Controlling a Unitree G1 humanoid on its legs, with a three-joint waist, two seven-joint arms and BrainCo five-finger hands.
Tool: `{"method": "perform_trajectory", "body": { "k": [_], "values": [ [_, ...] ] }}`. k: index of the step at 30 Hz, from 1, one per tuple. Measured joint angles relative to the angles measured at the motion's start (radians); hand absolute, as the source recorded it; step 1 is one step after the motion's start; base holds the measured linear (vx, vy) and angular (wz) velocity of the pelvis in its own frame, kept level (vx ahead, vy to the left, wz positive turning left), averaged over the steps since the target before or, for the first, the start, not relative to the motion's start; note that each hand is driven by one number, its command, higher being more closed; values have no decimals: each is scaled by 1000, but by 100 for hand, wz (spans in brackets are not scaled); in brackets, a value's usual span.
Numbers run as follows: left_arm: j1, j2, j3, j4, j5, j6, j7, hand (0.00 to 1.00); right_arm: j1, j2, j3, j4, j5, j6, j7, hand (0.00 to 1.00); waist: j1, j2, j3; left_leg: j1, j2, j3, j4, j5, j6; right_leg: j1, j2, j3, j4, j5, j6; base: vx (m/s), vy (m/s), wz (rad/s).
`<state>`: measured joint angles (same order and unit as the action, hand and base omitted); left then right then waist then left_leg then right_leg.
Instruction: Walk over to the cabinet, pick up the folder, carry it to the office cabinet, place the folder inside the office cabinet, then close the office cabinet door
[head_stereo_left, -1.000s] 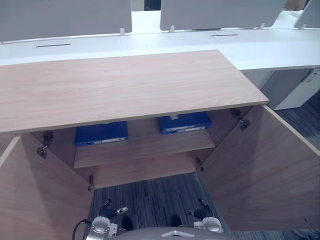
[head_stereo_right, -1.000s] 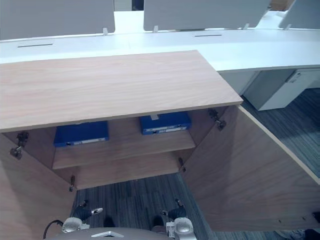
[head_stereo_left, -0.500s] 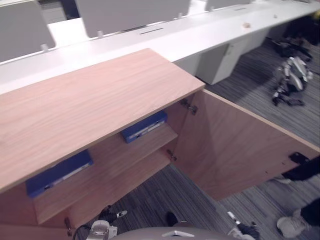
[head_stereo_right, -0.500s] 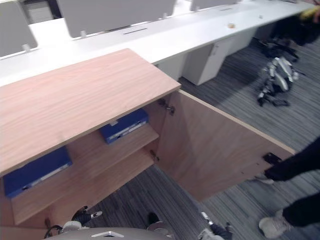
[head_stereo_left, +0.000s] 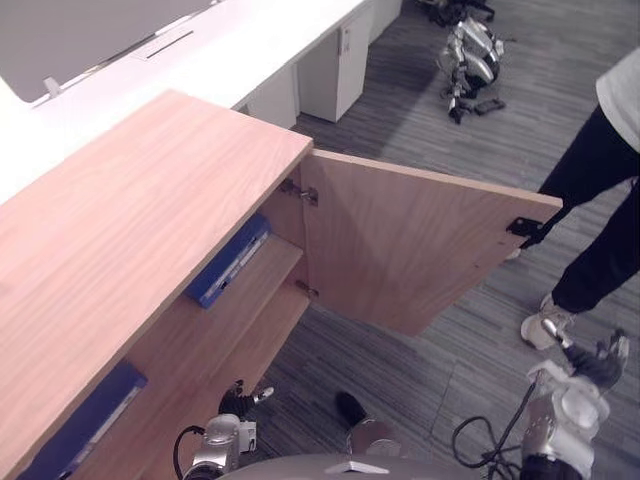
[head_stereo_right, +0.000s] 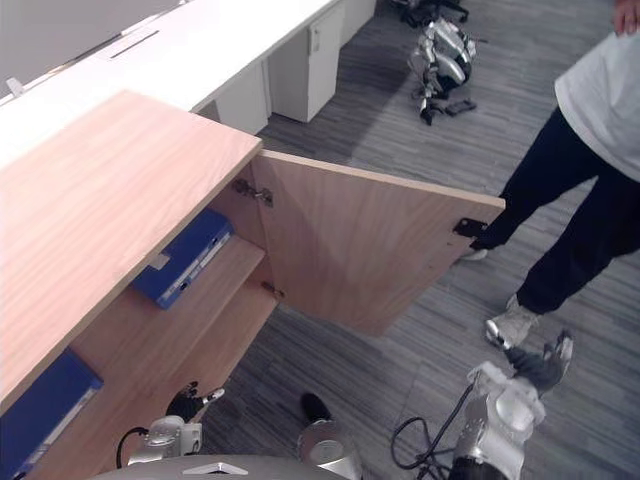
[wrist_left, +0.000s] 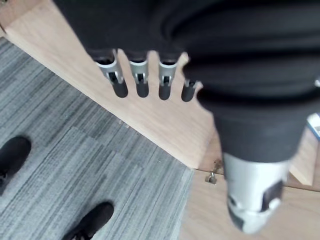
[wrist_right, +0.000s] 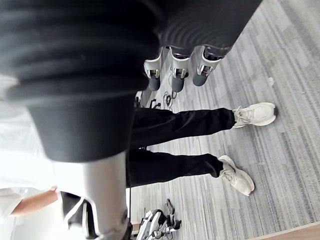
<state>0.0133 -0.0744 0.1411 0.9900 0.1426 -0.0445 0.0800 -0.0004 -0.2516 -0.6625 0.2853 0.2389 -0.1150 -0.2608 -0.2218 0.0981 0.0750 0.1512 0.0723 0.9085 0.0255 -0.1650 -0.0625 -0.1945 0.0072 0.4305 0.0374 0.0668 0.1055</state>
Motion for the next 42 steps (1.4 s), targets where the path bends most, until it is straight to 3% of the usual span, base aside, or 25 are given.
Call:
{"method": "perform_trajectory", "body": {
  "k": [4,10,16,28,35,42],
  "values": [
    [8,6,-55,0,1,-12,-3,0,-57,-103,95,14,0,-5,44,0,-2,15,5,-17,1,-2,10,-2,1,-11,-2,7,-14,10,12,-11,-62,-7],
    [21,20,-145,2,0,-27,-25,0,-132,-263,226,120,0,-23,114,0,7,15,19,-49,-3,-41,28,-6,7,-15,-22,-19,-33,22,20,-40,-67,13],
    [56,62,-180,3,3,-43,-28,0,-165,-350,317,199,-10,-22,150,0,9,18,18,-68,-14,-124,37,-6,8,1,-52,-72,-49,21,20,-42,-48,28],
    [97,96,-194,6,39,-44,-28,0,-220,-397,337,247,-10,-22,127,0,12,23,13,-89,-18,-233,48,-6,9,29,-72,-144,-78,32,9,-23,-52,16],
    [97,116,-204,6,60,-44,-28,0,-197,-393,335,144,-12,-22,120,0,8,10,-4,-97,-20,-255,61,-12,20,37,-76,-142,-111,54,10,-69,-59,-3],
    [94,127,-205,7,70,-43,-27,0,-49,-271,298,-71,-51,-22,118,0,-1,-17,-48,-94,-13,-274,63,-12,20,43,-67,-143,-116,59,11,-40,-64,-2]
  ]
}}
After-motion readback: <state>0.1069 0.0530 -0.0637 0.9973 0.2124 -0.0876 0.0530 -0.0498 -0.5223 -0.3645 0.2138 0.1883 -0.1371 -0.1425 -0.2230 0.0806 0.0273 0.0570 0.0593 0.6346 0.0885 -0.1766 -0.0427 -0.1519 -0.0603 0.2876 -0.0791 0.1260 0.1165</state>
